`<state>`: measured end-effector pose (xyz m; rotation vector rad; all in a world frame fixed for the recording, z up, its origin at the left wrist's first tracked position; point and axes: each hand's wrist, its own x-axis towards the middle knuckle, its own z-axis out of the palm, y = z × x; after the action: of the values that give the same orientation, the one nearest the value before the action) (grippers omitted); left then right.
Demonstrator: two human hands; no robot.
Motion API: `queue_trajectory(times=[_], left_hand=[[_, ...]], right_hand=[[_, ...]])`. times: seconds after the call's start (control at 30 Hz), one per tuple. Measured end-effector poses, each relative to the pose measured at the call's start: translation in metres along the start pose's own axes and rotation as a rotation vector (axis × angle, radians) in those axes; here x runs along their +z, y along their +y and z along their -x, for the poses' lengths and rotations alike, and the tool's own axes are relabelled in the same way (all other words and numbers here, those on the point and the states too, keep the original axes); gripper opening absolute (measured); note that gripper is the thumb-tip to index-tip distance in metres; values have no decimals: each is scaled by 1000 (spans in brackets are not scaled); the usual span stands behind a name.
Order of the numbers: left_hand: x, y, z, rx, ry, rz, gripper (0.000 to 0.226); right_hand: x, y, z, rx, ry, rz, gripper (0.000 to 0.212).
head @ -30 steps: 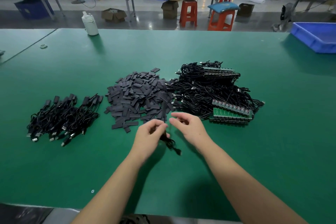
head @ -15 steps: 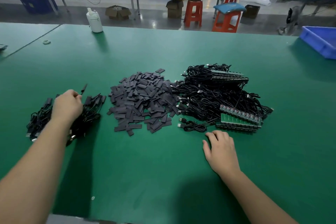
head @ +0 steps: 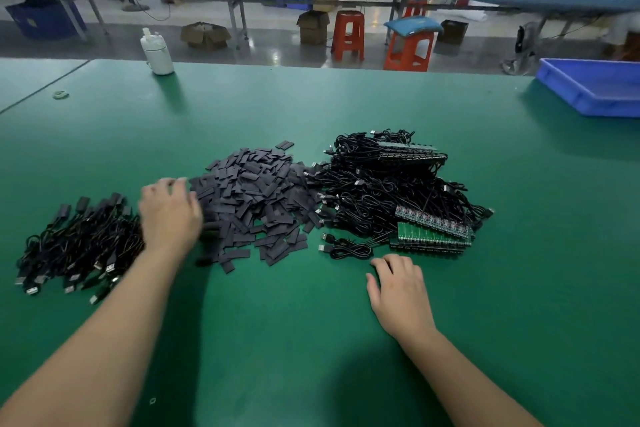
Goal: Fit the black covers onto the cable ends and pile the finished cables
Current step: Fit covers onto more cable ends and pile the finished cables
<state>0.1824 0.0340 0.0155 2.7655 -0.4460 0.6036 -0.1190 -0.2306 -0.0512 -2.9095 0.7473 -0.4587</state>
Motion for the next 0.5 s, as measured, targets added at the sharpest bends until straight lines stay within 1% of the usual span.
queue_trajectory(times=[0.1, 0.17, 0.23, 0.27, 0.3, 0.37, 0.4, 0.43, 0.47, 0.5], left_hand=[[7, 81, 51, 131, -59, 223, 39], [19, 126, 98, 215, -96, 304, 44], [30, 149, 136, 364, -117, 292, 47], [35, 151, 145, 437, -116, 262, 47], [39, 150, 146, 463, -112, 237, 48], [41, 146, 143, 376, -131, 227, 49], [41, 145, 142, 332, -145, 227, 50], [41, 146, 142, 324, -149, 222, 50], [41, 147, 143, 345, -147, 216, 49], [42, 148, 144, 371, -141, 211, 49]], right_hand=[[-4, -1, 1, 1, -15, -21, 29], [-8, -1, 3, 2, -31, -49, 26], [-16, 0, 3, 1, -16, -112, 24], [-21, 1, 2, 4, 19, -154, 22], [-28, 5, 0, -2, 82, -181, 19], [-43, 16, -13, -17, 248, -156, 13], [-52, 23, -22, -7, 316, -121, 16], [-60, 30, -34, 12, 348, -79, 24], [-69, 36, -46, 38, 323, -33, 32], [-75, 43, -57, 65, 237, 14, 40]])
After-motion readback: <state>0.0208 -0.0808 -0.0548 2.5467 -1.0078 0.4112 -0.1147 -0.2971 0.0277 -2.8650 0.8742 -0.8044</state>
